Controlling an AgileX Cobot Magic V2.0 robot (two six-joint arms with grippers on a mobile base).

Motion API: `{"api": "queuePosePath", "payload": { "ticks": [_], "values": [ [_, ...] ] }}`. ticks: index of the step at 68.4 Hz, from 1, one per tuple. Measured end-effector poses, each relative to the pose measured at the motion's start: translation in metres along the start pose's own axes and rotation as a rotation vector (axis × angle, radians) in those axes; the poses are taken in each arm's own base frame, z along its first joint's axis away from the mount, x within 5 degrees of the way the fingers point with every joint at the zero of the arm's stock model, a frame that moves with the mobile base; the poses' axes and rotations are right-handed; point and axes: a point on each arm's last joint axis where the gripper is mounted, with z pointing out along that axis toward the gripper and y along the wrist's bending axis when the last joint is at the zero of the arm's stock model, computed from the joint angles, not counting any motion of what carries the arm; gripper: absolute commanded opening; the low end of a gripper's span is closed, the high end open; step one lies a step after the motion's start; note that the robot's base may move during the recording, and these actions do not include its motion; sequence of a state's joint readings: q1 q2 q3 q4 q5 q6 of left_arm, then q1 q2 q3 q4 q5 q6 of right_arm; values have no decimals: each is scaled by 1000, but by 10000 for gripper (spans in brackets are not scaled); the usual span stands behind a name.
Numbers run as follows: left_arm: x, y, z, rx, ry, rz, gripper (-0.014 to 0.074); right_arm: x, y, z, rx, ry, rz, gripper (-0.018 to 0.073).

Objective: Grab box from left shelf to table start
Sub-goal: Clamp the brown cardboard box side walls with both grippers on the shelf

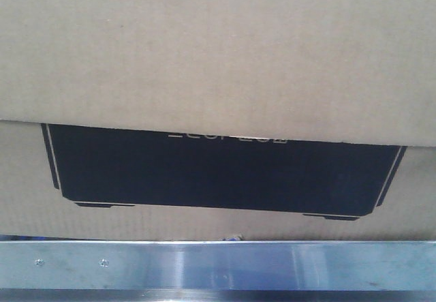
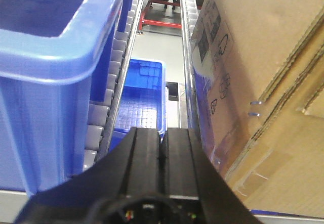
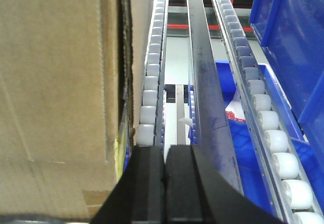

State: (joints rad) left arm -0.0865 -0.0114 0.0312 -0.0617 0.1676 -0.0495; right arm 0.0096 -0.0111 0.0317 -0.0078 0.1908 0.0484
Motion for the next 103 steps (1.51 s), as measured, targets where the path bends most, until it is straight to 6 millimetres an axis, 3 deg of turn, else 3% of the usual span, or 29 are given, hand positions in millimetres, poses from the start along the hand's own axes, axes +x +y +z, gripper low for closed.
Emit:
{"api": "queuePosePath", "payload": {
  "ticks": [57,75,83,91,103],
  "values": [
    [-5,0,0,3,-53,0,-90,0,0,0,0,0,0,54],
    [-27,-2,-4,14,-249,-2,-90,0,0,0,0,0,0,54],
    [-56,-5,-14,22,-295,5,-90,0,0,0,0,0,0,54],
    [-90,-10,-28,23,-344,39,-5,0,0,0,0,0,0,54],
    [-122,-13,-35,14,-304,62,301,0,0,0,0,0,0,54]
  ]
}}
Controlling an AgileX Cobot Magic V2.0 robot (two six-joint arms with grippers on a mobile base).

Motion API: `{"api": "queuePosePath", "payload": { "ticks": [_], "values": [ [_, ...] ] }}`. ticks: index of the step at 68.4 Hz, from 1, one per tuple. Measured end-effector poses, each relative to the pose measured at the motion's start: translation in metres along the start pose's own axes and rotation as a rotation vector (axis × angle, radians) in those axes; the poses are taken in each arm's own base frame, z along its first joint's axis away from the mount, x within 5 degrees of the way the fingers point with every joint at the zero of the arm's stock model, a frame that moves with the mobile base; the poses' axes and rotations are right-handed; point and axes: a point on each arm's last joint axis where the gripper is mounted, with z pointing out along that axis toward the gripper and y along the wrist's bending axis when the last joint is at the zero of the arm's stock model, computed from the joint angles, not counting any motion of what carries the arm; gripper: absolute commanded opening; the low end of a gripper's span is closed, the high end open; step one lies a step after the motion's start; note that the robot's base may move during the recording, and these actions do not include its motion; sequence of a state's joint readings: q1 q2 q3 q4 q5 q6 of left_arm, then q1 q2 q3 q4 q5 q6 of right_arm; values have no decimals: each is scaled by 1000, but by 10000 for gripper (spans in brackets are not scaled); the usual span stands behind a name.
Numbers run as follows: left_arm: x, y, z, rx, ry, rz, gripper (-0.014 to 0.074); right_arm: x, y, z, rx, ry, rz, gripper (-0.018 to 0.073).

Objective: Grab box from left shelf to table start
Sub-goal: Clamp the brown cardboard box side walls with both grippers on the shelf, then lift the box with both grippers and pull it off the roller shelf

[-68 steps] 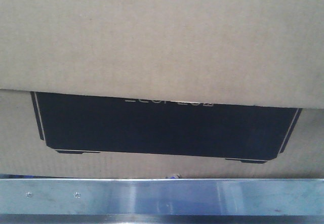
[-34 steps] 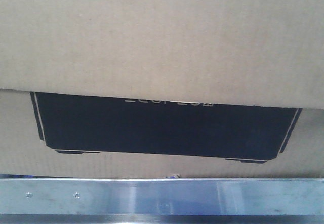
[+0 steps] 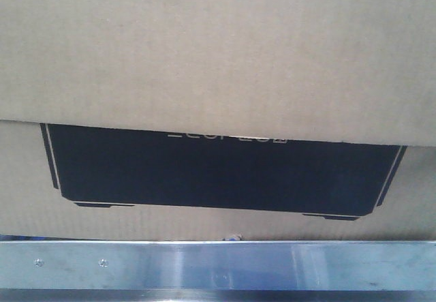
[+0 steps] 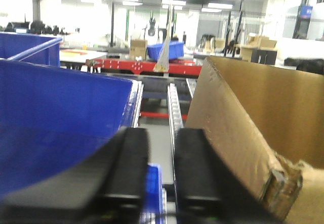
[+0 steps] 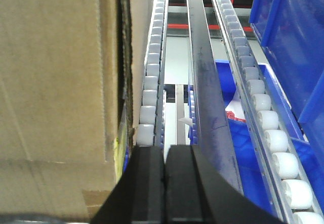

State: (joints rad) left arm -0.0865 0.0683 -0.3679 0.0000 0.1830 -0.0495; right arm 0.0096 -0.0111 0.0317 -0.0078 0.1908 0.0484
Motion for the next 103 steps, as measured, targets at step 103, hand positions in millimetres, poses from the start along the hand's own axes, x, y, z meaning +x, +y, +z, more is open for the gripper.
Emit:
{"api": "queuePosePath", "payload": {
  "ticks": [103],
  "values": [
    [-61,-64,227,52,1154,18,318,-17,1,-2,-9,-191,0,54]
  ]
}}
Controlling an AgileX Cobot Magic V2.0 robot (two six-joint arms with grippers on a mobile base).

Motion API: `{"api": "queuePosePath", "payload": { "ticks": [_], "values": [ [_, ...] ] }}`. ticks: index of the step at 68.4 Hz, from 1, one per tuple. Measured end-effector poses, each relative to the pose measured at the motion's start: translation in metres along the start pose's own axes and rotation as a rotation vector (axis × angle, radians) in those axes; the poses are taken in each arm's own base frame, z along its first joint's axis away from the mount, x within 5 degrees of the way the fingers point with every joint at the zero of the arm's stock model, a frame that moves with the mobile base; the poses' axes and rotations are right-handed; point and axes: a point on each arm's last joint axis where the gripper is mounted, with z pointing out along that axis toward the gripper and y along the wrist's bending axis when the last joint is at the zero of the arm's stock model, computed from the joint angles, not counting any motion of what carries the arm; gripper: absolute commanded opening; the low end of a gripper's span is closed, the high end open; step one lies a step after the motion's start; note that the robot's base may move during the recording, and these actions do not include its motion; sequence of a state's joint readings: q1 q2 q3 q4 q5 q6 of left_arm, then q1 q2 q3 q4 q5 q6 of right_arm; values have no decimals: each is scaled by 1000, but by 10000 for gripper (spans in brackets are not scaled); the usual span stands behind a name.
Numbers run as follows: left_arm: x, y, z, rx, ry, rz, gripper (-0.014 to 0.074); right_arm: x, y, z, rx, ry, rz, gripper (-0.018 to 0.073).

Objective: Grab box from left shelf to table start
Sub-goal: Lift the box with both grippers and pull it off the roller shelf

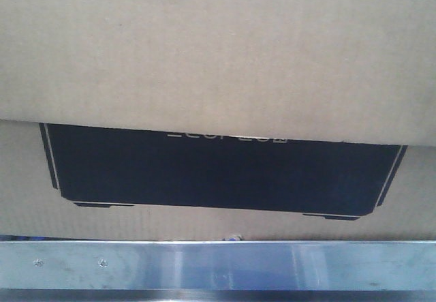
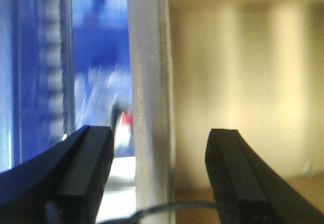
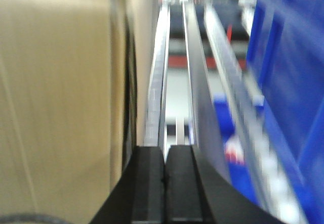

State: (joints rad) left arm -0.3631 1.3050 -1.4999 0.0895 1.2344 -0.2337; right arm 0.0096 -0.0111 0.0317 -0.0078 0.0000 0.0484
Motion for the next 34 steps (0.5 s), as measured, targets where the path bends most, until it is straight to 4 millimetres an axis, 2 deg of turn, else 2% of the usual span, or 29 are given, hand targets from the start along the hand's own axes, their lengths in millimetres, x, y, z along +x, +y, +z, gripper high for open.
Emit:
{"api": "queuePosePath", "payload": {
  "ticks": [9,16,22,23,24,28,32,34],
  "values": [
    [-5,-2,11,-11,33,3,318,-5,0,0,-1,-31,0,55],
    [-6,-2,14,-13,41,4,318,-22,1,-2,-1,-38,0,111],
    [-6,-1,14,-23,41,7,318,-41,2,-6,0,-31,0,249],
    [-6,-1,13,-25,40,8,318,-46,2,-8,0,-27,0,313],
    [-6,-1,13,-27,39,9,318,-50,2,-9,0,-22,0,330],
    [-6,0,13,-35,37,12,318,-64,2,-14,1,-14,0,488],
    [-6,0,13,-39,38,13,318,-74,3,-18,3,5,0,582],
    [-6,0,13,-40,38,13,318,-83,3,-22,3,-1,0,601]
  ]
}}
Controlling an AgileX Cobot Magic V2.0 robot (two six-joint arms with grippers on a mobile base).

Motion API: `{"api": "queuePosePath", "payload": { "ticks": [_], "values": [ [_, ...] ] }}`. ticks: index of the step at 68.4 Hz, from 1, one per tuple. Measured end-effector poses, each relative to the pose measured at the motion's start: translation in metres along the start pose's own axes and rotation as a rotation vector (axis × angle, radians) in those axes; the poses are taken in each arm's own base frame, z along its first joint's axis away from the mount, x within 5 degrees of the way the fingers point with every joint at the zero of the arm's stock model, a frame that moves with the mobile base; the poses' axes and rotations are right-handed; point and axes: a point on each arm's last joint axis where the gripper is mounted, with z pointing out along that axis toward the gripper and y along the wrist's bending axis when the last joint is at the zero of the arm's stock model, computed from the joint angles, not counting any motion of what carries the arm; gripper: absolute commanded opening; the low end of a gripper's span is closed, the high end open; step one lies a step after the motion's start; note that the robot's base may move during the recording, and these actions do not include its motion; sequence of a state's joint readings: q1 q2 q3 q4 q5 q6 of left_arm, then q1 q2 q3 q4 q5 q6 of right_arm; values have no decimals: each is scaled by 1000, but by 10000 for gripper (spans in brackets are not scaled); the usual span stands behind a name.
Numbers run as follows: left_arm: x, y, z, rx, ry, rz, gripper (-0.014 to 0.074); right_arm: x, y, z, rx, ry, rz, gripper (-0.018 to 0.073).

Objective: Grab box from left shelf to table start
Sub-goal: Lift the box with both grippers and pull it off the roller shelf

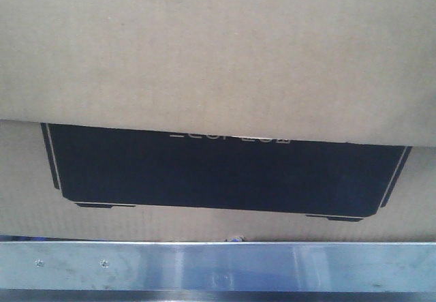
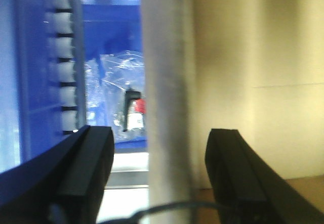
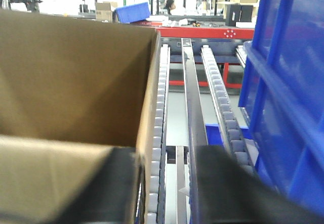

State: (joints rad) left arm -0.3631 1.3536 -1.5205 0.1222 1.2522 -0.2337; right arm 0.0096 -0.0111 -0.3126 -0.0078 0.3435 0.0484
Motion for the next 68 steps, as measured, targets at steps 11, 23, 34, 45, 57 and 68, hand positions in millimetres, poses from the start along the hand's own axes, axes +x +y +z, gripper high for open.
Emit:
{"api": "queuePosePath", "payload": {
  "ticks": [11,23,34,45,57,68],
  "values": [
    [0,0,0,0,0,0,318,-36,1,-2,1,21,2,603],
    [0,0,0,0,0,0,318,-75,3,25,6,135,2,603],
    [0,0,0,0,0,0,318,-106,5,67,12,337,7,603],
    [0,0,0,0,0,0,318,-126,6,115,22,544,6,603],
    [0,0,0,0,0,0,318,-119,6,168,31,758,6,603],
    [0,0,0,0,0,0,318,-87,4,210,37,902,4,599]
  ]
}}
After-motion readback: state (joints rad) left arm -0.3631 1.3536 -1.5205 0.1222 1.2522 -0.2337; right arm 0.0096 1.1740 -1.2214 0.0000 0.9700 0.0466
